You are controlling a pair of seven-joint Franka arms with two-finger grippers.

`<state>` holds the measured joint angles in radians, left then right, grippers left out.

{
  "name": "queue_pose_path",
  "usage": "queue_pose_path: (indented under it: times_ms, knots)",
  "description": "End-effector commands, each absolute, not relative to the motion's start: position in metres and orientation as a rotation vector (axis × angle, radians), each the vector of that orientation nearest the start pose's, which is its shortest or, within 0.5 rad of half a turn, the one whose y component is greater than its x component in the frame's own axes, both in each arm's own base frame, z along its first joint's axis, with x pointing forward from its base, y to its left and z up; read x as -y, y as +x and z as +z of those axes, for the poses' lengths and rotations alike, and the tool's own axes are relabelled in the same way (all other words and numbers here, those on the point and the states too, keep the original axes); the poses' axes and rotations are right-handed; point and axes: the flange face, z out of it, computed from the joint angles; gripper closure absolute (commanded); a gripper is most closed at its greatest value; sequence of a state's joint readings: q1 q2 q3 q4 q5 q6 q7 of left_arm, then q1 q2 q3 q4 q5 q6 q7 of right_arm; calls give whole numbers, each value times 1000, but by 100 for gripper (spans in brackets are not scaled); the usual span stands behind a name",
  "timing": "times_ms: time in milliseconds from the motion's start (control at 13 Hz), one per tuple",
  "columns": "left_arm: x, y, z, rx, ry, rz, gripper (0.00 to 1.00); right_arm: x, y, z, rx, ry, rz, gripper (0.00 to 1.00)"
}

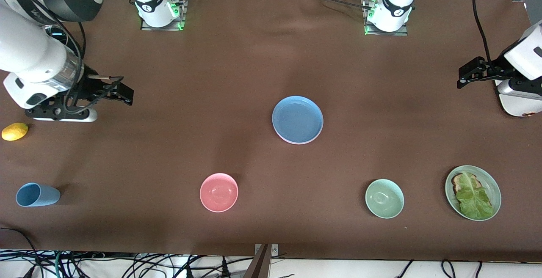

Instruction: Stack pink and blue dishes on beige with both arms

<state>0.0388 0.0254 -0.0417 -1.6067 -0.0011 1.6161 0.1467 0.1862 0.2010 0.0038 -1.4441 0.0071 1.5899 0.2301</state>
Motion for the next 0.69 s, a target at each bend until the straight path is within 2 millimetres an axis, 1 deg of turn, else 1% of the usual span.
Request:
queue_pose_path:
  times_ms: [0,154,232,309,463,618]
  knots:
    - [1,558,603,-258,-3123,18,0,-102,586,566,-66,-3125,122,0]
    - [1,557,603,-265,-3123,32,0,-82,583,568,-26,-3125,101,0]
    - [1,557,603,-267,-3125,25,0,-81,580,573,-6,-3125,91,0]
    - [0,558,604,-262,-3130,19,0,-75,576,579,-15,-3131,85,0]
    - [1,559,603,-262,-3130,24,0,-60,568,589,24,-3134,75,0]
    - [-1,560,601,-258,-3130,31,0,-45,561,595,7,-3137,89,0]
